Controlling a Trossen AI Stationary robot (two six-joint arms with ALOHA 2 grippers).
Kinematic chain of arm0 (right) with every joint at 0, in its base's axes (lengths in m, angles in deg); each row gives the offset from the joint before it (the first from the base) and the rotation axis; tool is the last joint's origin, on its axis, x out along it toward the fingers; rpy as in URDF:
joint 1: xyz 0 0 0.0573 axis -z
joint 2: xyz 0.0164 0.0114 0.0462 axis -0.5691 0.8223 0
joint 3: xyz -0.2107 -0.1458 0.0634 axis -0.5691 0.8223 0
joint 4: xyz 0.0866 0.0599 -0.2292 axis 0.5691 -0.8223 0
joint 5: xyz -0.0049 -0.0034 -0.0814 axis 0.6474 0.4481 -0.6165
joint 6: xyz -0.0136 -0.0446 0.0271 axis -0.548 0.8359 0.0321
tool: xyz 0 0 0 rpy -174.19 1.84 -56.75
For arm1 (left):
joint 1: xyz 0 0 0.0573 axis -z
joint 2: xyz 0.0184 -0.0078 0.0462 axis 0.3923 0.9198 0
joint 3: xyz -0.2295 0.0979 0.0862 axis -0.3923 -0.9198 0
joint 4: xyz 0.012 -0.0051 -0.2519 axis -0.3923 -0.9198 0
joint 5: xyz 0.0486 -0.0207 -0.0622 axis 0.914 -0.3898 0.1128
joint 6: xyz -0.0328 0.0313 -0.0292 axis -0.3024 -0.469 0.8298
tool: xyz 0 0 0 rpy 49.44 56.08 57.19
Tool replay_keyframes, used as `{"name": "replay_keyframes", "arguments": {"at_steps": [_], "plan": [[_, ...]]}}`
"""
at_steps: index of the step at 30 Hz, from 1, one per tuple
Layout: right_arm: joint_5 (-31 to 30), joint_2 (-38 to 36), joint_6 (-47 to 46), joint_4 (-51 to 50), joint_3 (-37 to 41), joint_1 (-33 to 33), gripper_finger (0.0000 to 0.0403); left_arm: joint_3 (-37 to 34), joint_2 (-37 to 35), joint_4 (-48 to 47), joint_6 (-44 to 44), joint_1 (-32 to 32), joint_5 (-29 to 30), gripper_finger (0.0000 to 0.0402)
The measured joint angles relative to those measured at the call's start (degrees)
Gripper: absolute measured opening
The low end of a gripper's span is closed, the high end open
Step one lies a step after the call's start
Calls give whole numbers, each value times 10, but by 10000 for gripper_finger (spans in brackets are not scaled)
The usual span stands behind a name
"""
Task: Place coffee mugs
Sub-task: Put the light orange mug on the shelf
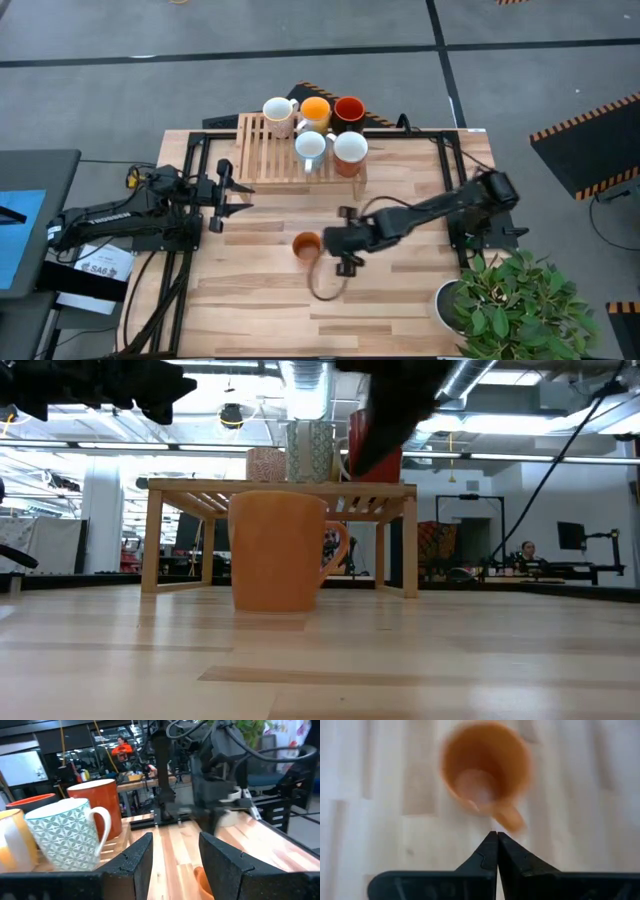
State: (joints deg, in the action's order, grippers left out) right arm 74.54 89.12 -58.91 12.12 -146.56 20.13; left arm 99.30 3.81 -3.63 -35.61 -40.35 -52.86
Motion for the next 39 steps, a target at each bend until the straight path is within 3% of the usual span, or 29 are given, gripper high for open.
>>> {"name": "replay_keyframes", "arguments": {"at_steps": [7,10,13,18,25,33,39], "plan": [[-216,-130,-152,-3,140,-73,28,0,27,34,50,23,-13,147],[-276,-172,-192,-7,174,-90,28,0,75,72,45,57,-5,147],[-316,-200,-188,-10,180,-88,28,11,139,81,38,92,46,147],[-350,-236,-95,6,179,-52,29,65,241,-12,95,131,103,147],[-367,-251,-83,10,179,15,29,184,373,-166,185,157,138,147],[-354,-234,-82,-11,180,46,29,291,490,-246,230,172,144,147],[-347,-230,-82,-25,179,39,29,323,562,-272,229,180,140,147]]}}
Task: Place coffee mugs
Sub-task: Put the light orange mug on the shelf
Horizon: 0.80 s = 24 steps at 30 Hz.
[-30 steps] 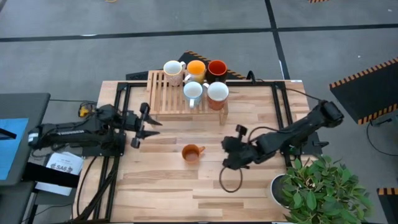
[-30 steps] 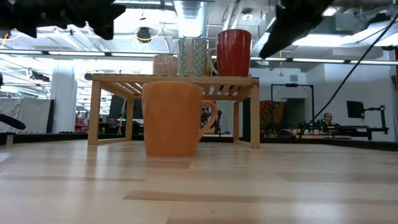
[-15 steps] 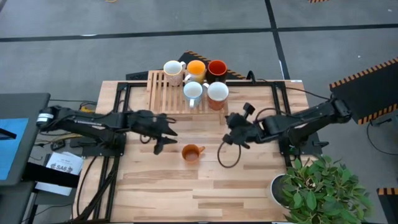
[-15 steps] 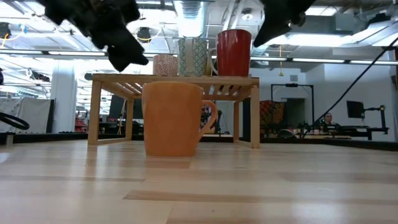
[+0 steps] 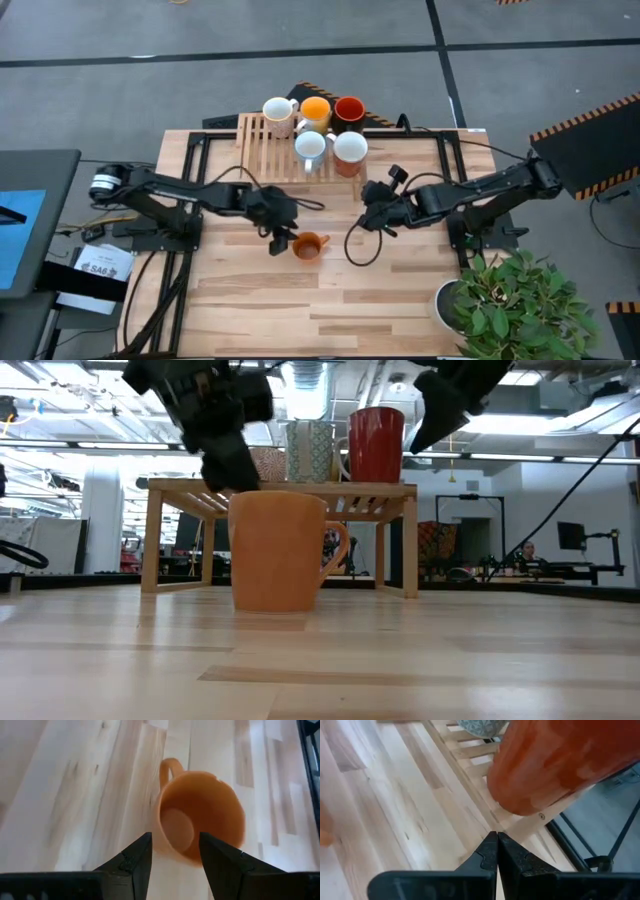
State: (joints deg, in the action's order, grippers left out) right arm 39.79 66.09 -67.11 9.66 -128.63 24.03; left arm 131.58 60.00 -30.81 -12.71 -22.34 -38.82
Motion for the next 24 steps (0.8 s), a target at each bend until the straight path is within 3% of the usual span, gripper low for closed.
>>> {"name": "replay_keyframes", "arguments": {"at_steps": [9,18,24], "plan": [[0,-1,-6,-1,0,-2,29,16,78,14,-6,0,-12,147],[0,-1,-6,6,0,-2,29,17,102,15,-14,-1,-20,145],[0,0,-5,7,0,-2,29,16,98,9,-42,-1,-16,96]]}}
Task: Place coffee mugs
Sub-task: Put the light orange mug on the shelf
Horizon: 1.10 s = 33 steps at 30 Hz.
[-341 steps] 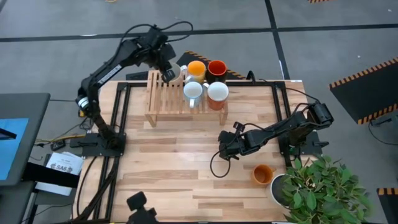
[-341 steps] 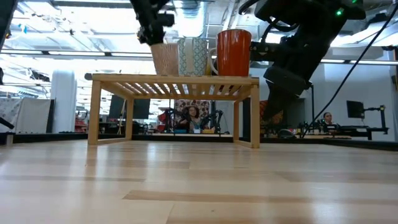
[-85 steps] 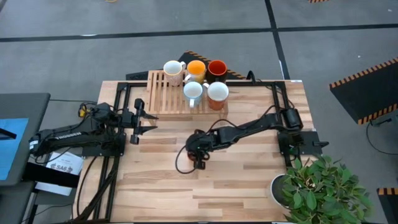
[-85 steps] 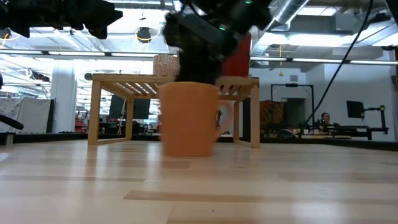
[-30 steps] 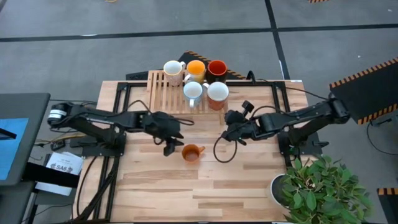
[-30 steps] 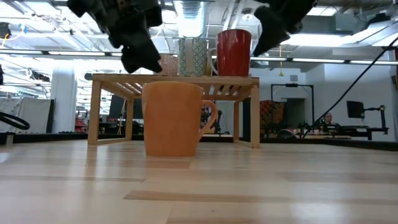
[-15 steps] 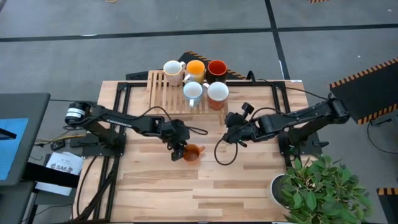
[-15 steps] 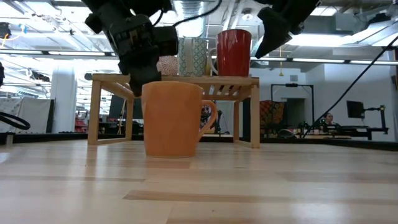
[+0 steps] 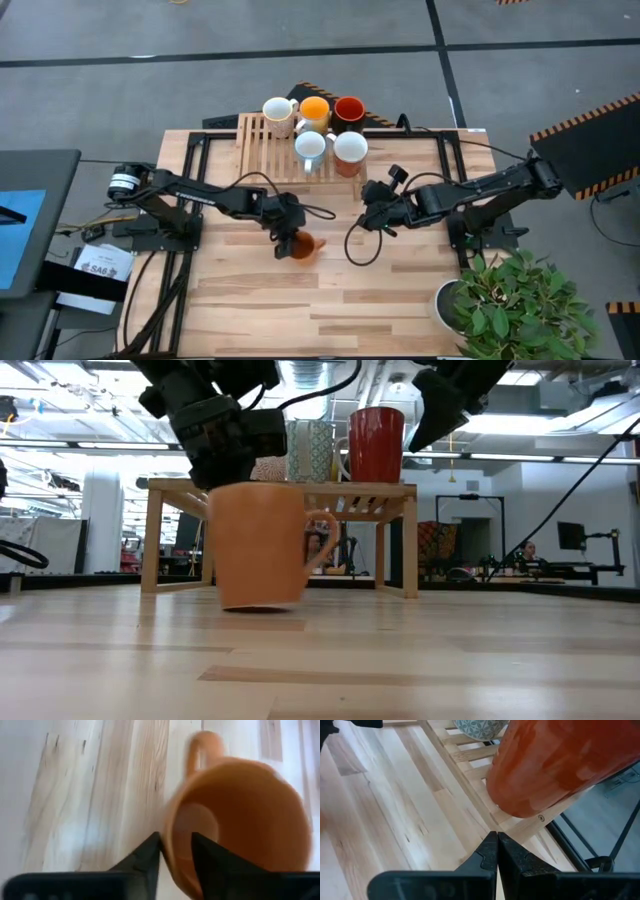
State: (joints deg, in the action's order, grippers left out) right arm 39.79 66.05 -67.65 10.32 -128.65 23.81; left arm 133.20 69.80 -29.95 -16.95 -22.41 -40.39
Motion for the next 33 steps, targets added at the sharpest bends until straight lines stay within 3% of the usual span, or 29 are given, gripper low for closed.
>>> {"name": "replay_keyframes", "arguments": {"at_steps": [5,12,19,24,26,33], "plan": [[0,0,0,1,0,0,29,25,0,-73,-34,1,1,14],[0,0,0,0,0,0,29,96,-38,-235,-60,18,37,8],[0,0,0,-2,0,0,29,172,-163,-385,-42,39,194,5],[0,0,0,6,0,1,29,248,-243,-407,-90,23,349,5],[0,0,0,11,0,1,29,286,-251,-412,-116,-5,384,5],[0,0,0,17,0,2,29,376,-197,-451,-180,-156,317,5]]}}
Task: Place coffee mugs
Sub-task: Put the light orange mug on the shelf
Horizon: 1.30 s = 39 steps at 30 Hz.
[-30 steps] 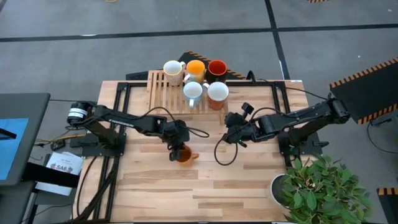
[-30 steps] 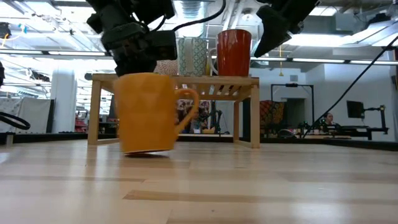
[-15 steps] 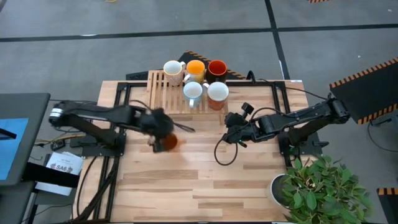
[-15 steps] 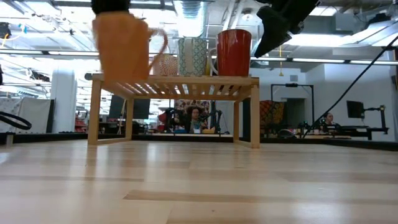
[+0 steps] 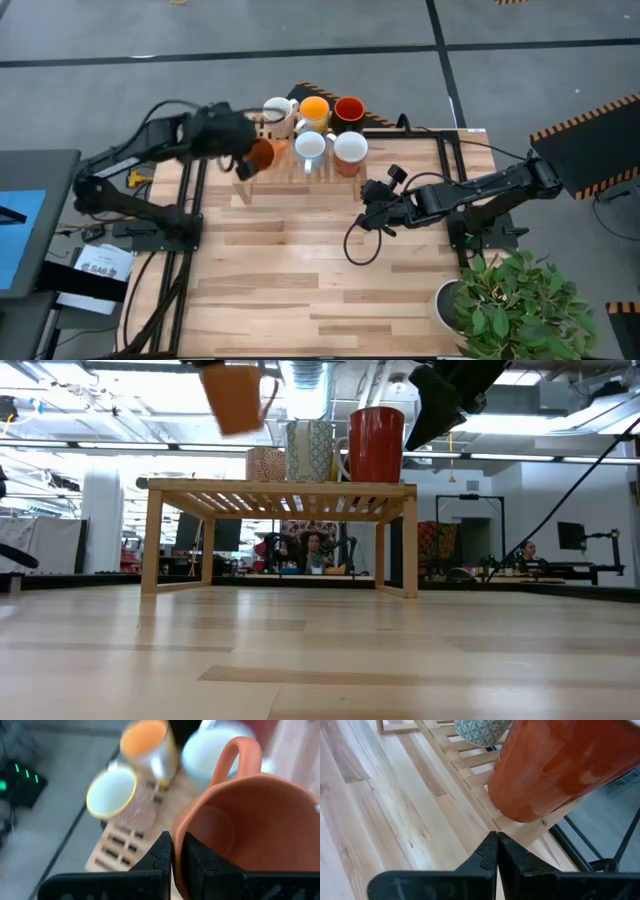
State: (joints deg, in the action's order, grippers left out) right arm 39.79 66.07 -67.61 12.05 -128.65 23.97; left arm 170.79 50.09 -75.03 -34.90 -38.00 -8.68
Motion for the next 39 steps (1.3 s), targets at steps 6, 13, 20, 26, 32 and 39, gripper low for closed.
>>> {"name": "replay_keyframes", "arguments": {"at_steps": [6,13,20,26,32,39], "plan": [[0,0,1,-5,0,0,29,24,69,-50,-12,-95,-62,5],[0,0,1,-8,0,0,29,25,115,-39,-28,-150,-142,5],[0,0,1,-8,0,0,29,25,126,-60,-25,-171,-180,5],[0,0,0,-8,0,0,29,25,129,-72,-13,-180,-201,14],[0,0,-1,-7,0,0,29,24,143,-90,-9,-183,-225,17],[0,0,0,-5,0,0,29,24,144,-63,-21,-184,-223,19]]}}
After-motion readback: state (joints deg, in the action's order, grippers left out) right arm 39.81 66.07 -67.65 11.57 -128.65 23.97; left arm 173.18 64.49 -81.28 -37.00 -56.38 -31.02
